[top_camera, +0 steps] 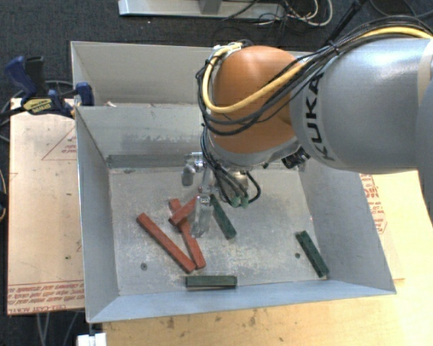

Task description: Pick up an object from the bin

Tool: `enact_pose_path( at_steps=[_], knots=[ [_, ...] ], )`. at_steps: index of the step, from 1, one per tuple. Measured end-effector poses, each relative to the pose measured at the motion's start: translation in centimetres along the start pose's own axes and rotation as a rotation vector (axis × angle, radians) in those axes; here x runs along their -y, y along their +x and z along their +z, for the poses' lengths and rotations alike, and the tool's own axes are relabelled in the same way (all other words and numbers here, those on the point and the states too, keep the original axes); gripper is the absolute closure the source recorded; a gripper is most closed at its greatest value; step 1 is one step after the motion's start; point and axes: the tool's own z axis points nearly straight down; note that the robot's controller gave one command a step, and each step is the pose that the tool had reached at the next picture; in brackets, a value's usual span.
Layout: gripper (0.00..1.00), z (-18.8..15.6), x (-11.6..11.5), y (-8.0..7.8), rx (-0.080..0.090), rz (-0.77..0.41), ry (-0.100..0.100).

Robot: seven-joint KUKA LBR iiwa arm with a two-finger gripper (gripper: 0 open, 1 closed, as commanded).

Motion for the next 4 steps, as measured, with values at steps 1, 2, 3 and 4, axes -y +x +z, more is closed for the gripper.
enact_pose_path(
  at_steps=[1,2,3,4],
  knots=[
    [0.0,3.9,-1.5,1.7,0.002,0.093,0.0],
    [0.0,6.0,-1.3,4.4,-0.003,0.184,0.001],
    [0.0,9.9,-1.0,4.2,0.001,0.149,0.0],
    [0.0,14.3,-1.1,5.1,0.002,0.216,-0.001]
  ],
)
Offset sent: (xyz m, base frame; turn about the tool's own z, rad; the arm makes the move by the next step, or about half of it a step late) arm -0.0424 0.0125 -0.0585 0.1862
